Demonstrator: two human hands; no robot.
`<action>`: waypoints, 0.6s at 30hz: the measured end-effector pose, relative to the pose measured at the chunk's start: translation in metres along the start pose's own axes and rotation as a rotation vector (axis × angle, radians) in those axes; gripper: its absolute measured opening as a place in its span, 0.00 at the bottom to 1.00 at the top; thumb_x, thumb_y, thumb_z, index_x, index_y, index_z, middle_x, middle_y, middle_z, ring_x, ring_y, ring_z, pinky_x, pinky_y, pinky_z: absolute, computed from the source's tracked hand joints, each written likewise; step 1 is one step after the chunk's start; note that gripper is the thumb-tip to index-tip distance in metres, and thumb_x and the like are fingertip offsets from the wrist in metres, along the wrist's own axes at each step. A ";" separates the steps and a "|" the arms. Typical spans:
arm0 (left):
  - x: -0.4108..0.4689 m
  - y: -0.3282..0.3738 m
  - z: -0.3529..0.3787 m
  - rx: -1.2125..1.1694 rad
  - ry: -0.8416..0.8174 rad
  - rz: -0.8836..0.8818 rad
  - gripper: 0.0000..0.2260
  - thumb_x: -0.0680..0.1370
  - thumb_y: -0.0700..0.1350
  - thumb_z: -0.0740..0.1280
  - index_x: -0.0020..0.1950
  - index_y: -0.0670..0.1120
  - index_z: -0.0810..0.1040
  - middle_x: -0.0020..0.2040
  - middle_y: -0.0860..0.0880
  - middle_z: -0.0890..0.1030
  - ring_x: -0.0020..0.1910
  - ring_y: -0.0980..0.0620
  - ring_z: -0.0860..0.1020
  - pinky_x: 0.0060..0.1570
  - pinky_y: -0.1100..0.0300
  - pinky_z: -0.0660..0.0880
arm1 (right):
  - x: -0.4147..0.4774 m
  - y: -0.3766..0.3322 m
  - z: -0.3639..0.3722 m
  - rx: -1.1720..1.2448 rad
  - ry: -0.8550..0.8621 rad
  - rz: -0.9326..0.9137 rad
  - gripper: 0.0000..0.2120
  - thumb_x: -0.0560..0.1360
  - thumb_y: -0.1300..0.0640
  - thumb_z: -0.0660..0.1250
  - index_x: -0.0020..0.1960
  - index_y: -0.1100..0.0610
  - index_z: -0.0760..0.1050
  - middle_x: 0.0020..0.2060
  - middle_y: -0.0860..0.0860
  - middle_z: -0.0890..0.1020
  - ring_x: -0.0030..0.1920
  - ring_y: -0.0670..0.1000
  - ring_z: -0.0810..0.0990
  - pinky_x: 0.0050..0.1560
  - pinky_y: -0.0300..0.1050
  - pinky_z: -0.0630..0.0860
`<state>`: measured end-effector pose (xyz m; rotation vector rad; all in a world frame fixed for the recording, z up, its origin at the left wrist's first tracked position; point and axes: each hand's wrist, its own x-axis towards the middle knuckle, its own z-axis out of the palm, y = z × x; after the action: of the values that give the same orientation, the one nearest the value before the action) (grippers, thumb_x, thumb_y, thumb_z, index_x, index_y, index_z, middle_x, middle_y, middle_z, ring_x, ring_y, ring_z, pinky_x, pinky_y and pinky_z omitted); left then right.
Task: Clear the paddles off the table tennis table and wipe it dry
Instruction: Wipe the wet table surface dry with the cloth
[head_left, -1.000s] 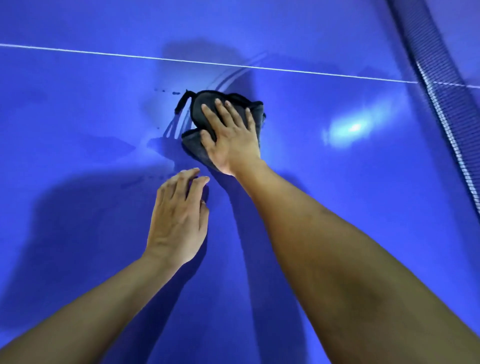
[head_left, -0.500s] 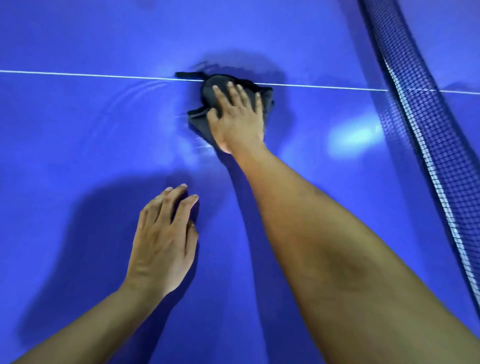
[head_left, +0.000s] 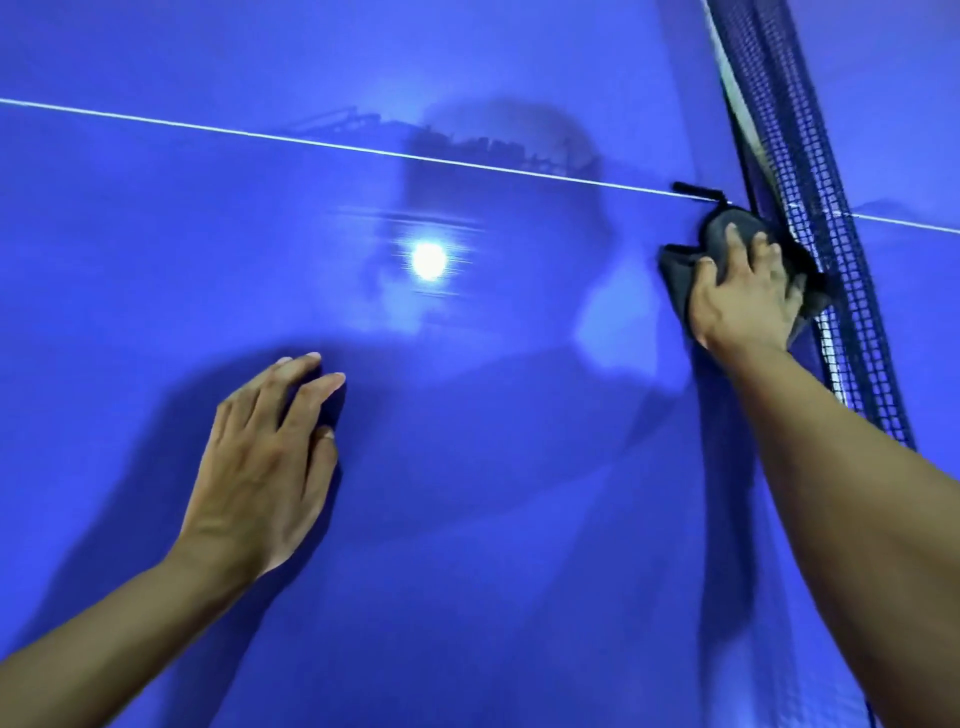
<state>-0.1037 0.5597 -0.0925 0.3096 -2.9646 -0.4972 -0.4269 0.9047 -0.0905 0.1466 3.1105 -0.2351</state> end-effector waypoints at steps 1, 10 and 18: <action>-0.003 -0.002 -0.001 -0.006 0.008 -0.006 0.21 0.81 0.47 0.54 0.71 0.42 0.73 0.74 0.43 0.69 0.73 0.38 0.68 0.69 0.44 0.65 | -0.003 -0.003 0.000 0.002 -0.004 -0.003 0.29 0.83 0.42 0.50 0.83 0.46 0.53 0.82 0.52 0.53 0.82 0.52 0.49 0.80 0.61 0.41; -0.058 -0.028 -0.027 -0.013 0.013 -0.128 0.22 0.81 0.47 0.54 0.72 0.43 0.73 0.73 0.44 0.71 0.69 0.39 0.71 0.68 0.46 0.66 | -0.104 -0.216 0.045 -0.007 0.002 -0.483 0.30 0.81 0.42 0.51 0.82 0.48 0.57 0.81 0.54 0.58 0.81 0.54 0.55 0.80 0.60 0.44; -0.093 -0.035 -0.023 0.021 -0.011 -0.132 0.23 0.80 0.47 0.54 0.72 0.41 0.73 0.75 0.44 0.70 0.75 0.40 0.67 0.71 0.44 0.64 | -0.249 -0.330 0.069 0.088 -0.084 -0.955 0.28 0.80 0.44 0.57 0.80 0.46 0.63 0.80 0.51 0.62 0.81 0.50 0.56 0.79 0.58 0.44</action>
<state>-0.0030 0.5406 -0.0903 0.5095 -2.9750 -0.4841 -0.2096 0.5465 -0.1034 -1.3044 2.8092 -0.3584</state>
